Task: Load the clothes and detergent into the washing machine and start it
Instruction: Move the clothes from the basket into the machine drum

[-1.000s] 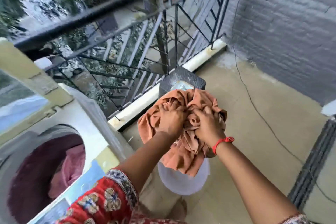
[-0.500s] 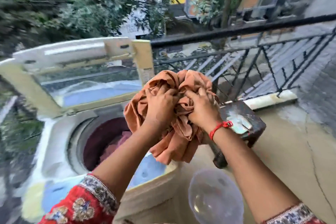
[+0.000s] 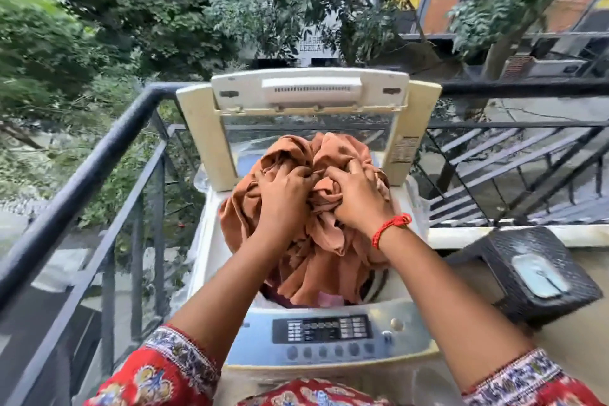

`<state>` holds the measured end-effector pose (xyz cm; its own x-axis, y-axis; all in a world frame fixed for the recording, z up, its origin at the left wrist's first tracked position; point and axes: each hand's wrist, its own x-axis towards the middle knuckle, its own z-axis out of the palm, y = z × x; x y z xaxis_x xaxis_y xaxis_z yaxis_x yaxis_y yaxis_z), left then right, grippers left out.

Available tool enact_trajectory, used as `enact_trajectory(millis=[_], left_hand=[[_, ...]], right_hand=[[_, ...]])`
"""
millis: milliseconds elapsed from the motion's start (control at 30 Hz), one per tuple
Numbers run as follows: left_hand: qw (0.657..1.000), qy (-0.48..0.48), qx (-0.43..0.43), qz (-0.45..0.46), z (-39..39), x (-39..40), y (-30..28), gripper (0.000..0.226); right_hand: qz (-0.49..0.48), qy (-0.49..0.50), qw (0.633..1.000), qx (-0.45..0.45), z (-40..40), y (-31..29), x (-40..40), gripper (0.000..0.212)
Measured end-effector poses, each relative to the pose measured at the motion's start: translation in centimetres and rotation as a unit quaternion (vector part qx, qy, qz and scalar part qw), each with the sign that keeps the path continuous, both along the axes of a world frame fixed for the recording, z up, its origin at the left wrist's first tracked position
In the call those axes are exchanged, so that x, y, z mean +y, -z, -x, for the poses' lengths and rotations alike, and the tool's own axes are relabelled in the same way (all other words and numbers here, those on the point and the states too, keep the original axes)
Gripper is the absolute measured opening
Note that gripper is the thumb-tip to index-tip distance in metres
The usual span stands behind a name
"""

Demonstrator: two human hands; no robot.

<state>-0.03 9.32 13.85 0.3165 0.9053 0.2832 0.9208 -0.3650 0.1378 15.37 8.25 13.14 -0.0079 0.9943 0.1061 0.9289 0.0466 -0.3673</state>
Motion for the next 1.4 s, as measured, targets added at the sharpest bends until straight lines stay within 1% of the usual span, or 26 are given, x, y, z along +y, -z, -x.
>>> enact_trajectory(millis=[100,233,433,567,633,700,767,833,900,967,1033,1133,1267,1400], left_hand=[[1.000,-0.007,0.001,0.020,2.3,1.2,1.0,0.041],[0.998,-0.018,0.036,0.052,4.3,2.5,2.9,0.041],[0.993,-0.051,0.036,0.103,4.0,3.3,5.6,0.045],[0.989,-0.064,0.032,0.126,3.3,3.4,7.3,0.045],[0.987,-0.059,0.028,0.150,2.7,3.6,7.9,0.046],[0.981,-0.064,0.026,0.184,2.0,3.8,8.5,0.039],[0.974,-0.070,0.048,0.212,1.3,4.0,9.1,0.031],[0.972,-0.063,0.034,0.225,0.7,3.9,9.6,0.028],[0.969,-0.048,-0.008,0.241,0.2,3.8,10.1,0.032],[0.962,-0.030,-0.010,0.270,-0.2,4.0,10.4,0.032],[0.956,-0.039,-0.015,0.289,-0.4,4.2,10.6,0.030],[0.961,-0.036,-0.006,0.276,-0.7,4.3,11.1,0.027],[0.960,-0.039,-0.001,0.276,-0.8,4.5,11.3,0.026],[0.959,-0.041,-0.013,0.282,-0.8,4.6,11.2,0.033]], right_hand=[[0.016,-0.007,1.000,0.005,2.3,1.6,1.4,0.052],[0.032,-0.020,0.999,0.005,4.0,3.4,2.8,0.060],[0.081,-0.057,0.995,-0.012,3.8,5.8,4.8,0.061],[0.112,-0.084,0.990,-0.020,2.9,7.2,5.2,0.052],[0.142,-0.088,0.986,-0.013,2.2,7.6,5.4,0.053],[0.175,-0.101,0.979,-0.004,1.7,8.0,5.6,0.053],[0.209,-0.125,0.969,0.031,1.2,8.6,5.9,0.053],[0.235,-0.141,0.959,0.067,0.9,9.2,5.8,0.053],[0.232,-0.140,0.961,0.063,0.7,9.8,5.7,0.045],[0.227,-0.138,0.962,0.065,0.4,10.3,5.7,0.036],[0.235,-0.146,0.958,0.074,0.2,10.5,6.0,0.036],[0.233,-0.156,0.956,0.083,-0.3,10.6,6.4,0.040],[0.227,-0.158,0.958,0.079,-0.4,10.8,6.6,0.032],[0.217,-0.166,0.959,0.069,-0.1,11.0,6.7,0.029]])
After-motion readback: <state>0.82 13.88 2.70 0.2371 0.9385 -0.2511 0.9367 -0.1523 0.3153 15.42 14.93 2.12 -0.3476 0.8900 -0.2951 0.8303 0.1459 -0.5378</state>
